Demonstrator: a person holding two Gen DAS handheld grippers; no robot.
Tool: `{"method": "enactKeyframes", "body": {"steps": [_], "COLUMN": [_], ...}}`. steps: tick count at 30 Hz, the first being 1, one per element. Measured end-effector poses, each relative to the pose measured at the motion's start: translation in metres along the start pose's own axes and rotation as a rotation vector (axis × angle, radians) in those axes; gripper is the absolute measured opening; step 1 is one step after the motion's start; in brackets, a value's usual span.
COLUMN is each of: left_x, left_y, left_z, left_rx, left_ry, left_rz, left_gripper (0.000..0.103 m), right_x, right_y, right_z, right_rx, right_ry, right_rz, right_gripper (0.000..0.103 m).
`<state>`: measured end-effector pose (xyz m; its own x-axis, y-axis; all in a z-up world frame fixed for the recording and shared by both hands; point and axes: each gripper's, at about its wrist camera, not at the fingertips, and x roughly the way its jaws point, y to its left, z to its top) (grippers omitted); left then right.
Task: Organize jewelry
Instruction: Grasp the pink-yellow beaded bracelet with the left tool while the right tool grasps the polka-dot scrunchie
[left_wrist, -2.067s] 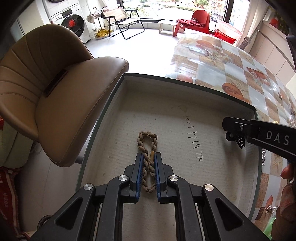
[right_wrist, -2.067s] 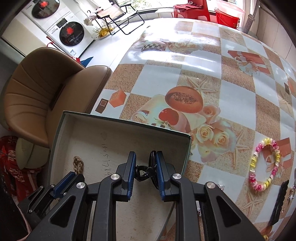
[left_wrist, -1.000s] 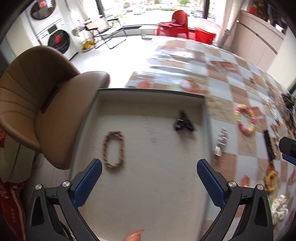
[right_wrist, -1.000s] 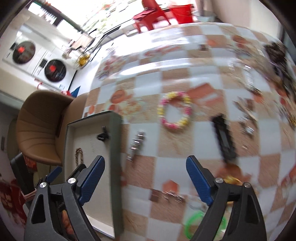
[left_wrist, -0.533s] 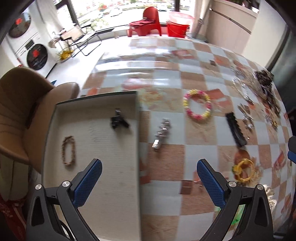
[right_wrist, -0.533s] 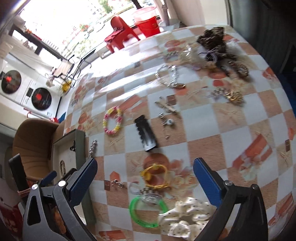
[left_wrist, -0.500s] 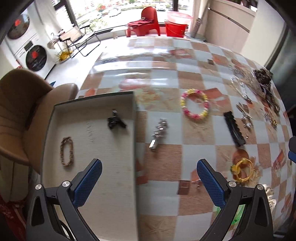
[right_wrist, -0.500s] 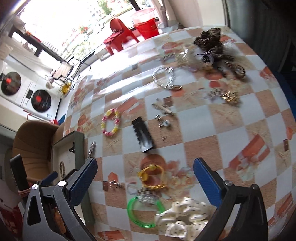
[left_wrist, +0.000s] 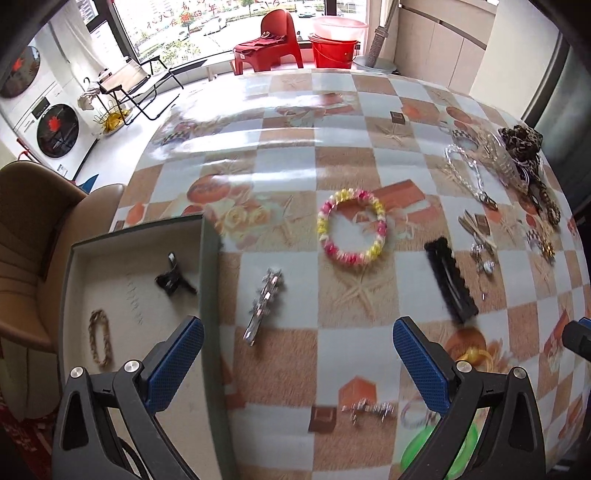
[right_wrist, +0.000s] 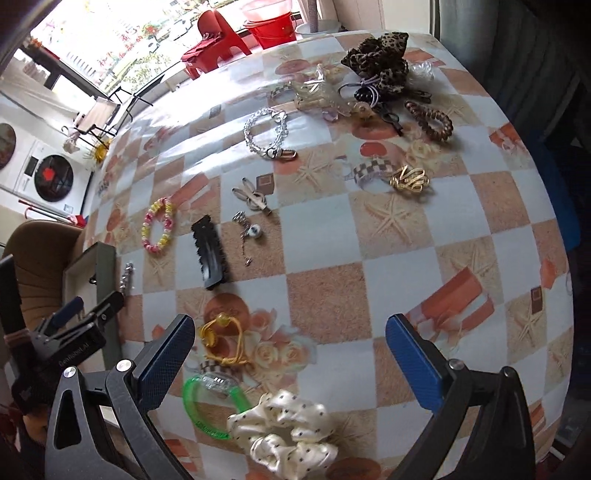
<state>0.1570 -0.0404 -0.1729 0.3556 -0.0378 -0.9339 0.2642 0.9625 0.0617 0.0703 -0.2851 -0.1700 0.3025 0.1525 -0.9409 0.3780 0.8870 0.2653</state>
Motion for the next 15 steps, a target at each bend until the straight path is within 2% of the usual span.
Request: {"method": "enactKeyframes", "body": {"steps": [12, 15], "left_x": [0.037, 0.047], "left_y": [-0.014, -0.017], "left_z": [0.037, 0.043], "left_rx": [-0.008, -0.008], "left_ry": [0.034, 0.046], "left_rz": [-0.004, -0.005], "left_gripper": [0.103, 0.103], "right_x": [0.039, 0.043], "right_y": [0.013, 0.015], "right_z": [0.051, 0.054], "right_rx": [-0.155, -0.175], "right_ry": [0.010, 0.024], "right_rz": [-0.091, -0.083], "right_gripper": [0.103, 0.098]}}
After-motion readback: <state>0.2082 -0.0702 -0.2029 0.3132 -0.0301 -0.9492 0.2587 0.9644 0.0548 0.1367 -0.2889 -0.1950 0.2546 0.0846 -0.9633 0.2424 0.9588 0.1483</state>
